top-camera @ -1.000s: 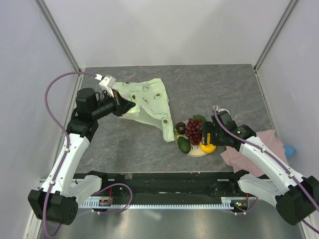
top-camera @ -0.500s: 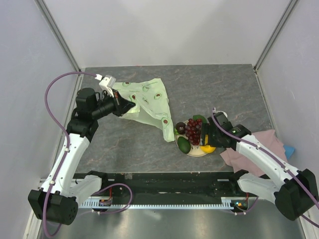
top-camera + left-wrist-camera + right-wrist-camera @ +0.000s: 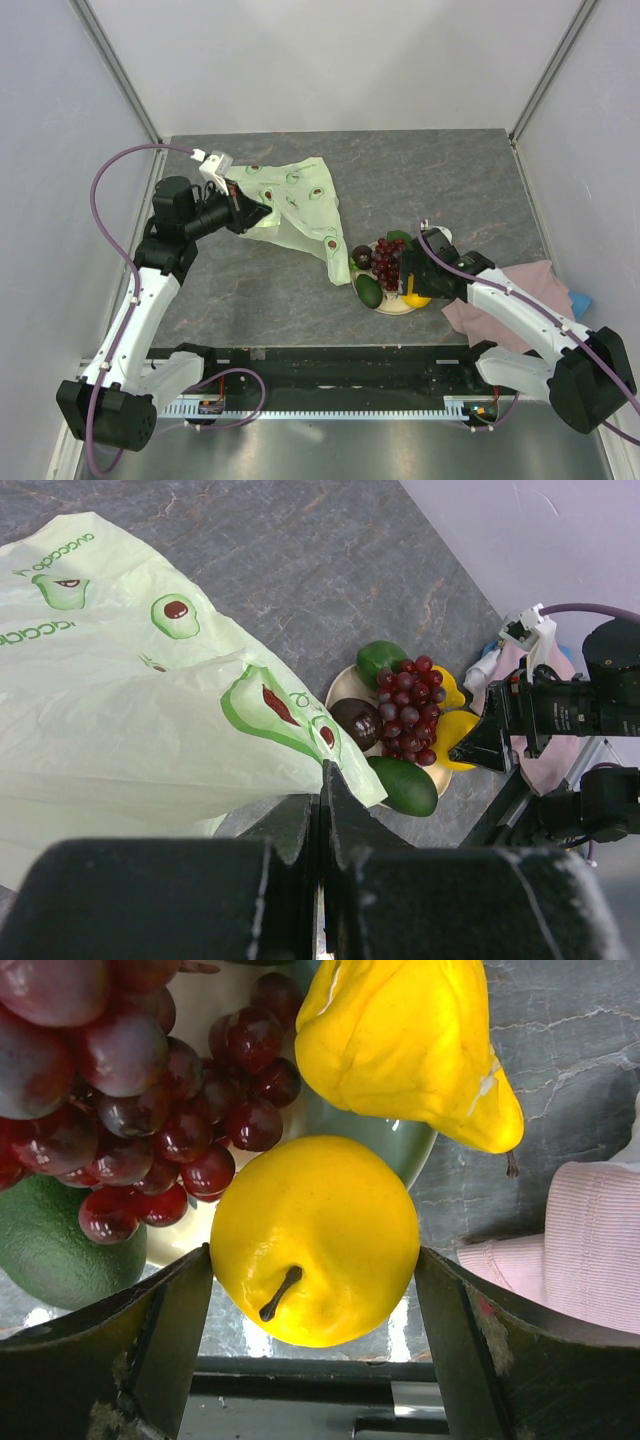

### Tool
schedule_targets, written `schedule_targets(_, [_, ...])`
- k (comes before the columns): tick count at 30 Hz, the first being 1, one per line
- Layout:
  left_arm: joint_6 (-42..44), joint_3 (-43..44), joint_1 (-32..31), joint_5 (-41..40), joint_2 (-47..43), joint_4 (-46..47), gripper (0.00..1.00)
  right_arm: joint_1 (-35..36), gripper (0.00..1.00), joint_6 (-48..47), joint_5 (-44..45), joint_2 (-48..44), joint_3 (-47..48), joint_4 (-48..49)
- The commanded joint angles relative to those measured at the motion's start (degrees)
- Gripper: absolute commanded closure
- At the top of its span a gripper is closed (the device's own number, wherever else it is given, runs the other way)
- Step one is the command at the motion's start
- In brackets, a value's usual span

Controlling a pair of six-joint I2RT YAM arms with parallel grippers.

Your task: Place the fruits into the plastic bag

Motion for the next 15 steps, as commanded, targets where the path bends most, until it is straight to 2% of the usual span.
schedule_targets(1, [1.77, -0.40, 0.14, 0.20, 0.01, 0.37, 0.99, 0.68, 0.12, 1.77, 1.73, 0.68, -0.98, 2.38])
schedule_targets(5, [1.77, -0.40, 0.14, 0.20, 0.01, 0.37, 0.98, 0.94, 0.15, 1.86, 2.17, 1.38, -1.33, 2.91])
schedule_targets(8, [1.86, -0.40, 0.14, 0.20, -0.08, 0.37, 0.98, 1.12, 0.30, 1.42, 2.00, 1.56, -0.46, 2.13])
schedule_targets(9, [1.86, -0.40, 0.14, 0.20, -0.17, 0.37, 0.98, 1.12, 0.38, 1.33, 2.00, 1.47, -0.19, 1.69])
schedule_targets(12, [1.77, -0.40, 0.14, 0.20, -0.17, 0.37, 0.99, 1.47, 0.49, 1.68, 1.73, 0.42, 1.04, -0.25])
schedule_targets(15, [1.86, -0.40, 0.14, 0.20, -0.26, 0.29, 0.99, 1.82, 0.53, 1.95, 1.21, -1.17, 2.27, -2.44])
